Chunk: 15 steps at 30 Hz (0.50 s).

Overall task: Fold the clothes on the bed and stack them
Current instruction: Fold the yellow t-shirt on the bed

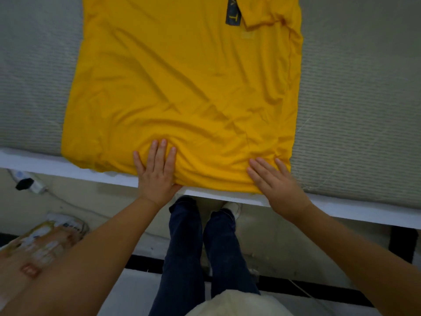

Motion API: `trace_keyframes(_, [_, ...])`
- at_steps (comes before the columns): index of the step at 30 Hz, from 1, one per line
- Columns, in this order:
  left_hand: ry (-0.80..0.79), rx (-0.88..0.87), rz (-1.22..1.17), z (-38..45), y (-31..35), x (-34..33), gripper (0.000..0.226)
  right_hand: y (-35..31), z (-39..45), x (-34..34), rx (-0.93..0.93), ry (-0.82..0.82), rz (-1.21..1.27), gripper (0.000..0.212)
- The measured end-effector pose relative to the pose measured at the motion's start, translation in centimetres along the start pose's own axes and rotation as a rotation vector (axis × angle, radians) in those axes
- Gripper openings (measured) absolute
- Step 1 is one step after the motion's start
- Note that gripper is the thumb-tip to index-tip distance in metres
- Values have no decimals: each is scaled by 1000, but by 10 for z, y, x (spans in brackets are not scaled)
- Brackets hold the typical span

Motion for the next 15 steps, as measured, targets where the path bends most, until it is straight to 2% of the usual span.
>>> trace_keyframes(2, [47, 16, -30, 3, 2, 3, 121, 17, 2, 12, -79, 6, 143, 43])
trace_keyframes(4, [67, -2, -41, 2, 1, 4, 102, 30, 6, 22, -149, -35, 214, 47])
trace_keyframes(7, [96, -113, -44, -1, 1, 8, 81, 45, 11, 23, -231, -134, 323, 59])
trace_keyframes(10, [166, -215, -139, 6, -3, 27, 42, 61, 18, 26, -300, -113, 248, 41])
trace_keyframes(12, [173, -287, -252, 17, -2, 41, 32, 75, 21, 25, -452, -123, 181, 34])
trace_keyframes(14, [127, -356, -278, 31, 5, 49, 28, 80, 12, 13, -682, -222, 137, 46])
trace_keyframes(15, [75, -368, -275, 38, 8, 49, 27, 73, 12, 11, -740, -254, 134, 54])
Point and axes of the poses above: each hand's wrist, its own z-axis towards the middle knuckle, its own x-axis out of the back of the hand, y = z × x, the point moved 9 cm from there along z, towards the middle knuckle, and after that the axes turned 12 degrees about x, right-handed, at the moved point
